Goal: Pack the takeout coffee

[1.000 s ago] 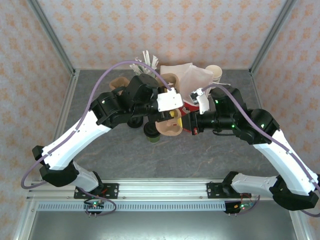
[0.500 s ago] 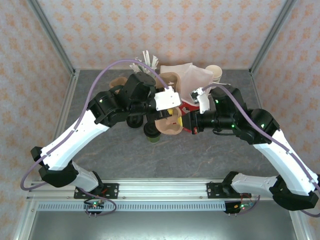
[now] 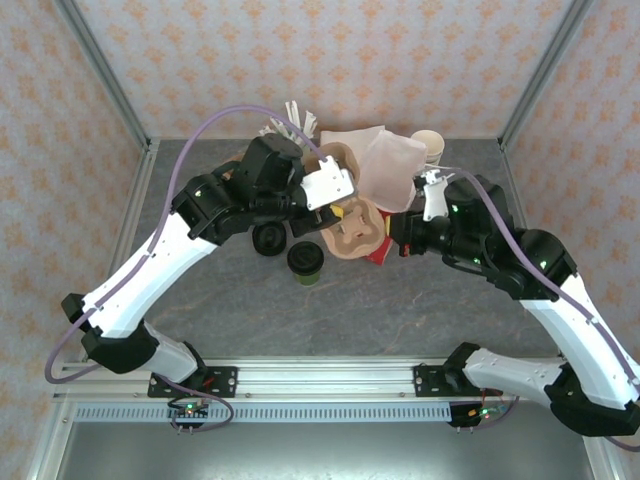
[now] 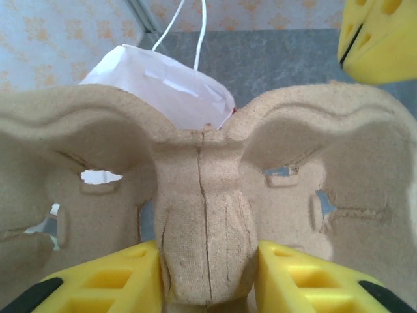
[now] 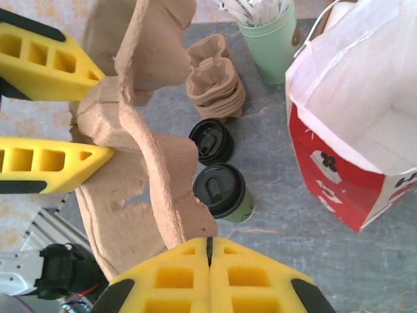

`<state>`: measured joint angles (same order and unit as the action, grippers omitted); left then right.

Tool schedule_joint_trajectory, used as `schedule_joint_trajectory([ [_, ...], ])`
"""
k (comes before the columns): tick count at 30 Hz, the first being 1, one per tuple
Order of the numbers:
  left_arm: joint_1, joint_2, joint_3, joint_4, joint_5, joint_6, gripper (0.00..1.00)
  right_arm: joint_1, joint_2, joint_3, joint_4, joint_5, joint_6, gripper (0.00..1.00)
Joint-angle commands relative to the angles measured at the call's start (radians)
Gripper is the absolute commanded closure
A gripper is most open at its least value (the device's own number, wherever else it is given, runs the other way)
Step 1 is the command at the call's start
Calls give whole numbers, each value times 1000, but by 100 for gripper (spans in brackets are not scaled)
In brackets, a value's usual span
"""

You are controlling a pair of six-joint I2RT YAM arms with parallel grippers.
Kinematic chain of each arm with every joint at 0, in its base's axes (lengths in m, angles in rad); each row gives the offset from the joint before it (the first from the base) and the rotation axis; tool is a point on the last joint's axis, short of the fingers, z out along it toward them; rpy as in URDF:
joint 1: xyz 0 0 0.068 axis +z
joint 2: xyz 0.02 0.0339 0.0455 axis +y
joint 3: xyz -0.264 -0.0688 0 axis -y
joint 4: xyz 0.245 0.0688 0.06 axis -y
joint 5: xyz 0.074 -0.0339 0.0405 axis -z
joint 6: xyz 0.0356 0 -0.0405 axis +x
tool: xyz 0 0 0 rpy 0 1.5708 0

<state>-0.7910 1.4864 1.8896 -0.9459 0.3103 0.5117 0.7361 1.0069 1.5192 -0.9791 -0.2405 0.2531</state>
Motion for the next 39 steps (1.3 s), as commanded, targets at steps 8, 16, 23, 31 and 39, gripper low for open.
schedule_joint_trajectory([
  [8,3,89,60,14,76,-47,66,-16,-39,-7,52,33,-2,92],
  [16,15,95,90,24,112,-72,69,-19,-87,-2,51,82,12,72],
  [23,17,80,92,29,152,-90,70,-19,-76,-48,89,17,-7,54],
  [31,17,61,91,30,179,-98,70,-19,-47,-48,90,9,-19,53],
  [39,17,64,99,35,197,-106,70,-19,-47,-53,93,1,-24,82],
])
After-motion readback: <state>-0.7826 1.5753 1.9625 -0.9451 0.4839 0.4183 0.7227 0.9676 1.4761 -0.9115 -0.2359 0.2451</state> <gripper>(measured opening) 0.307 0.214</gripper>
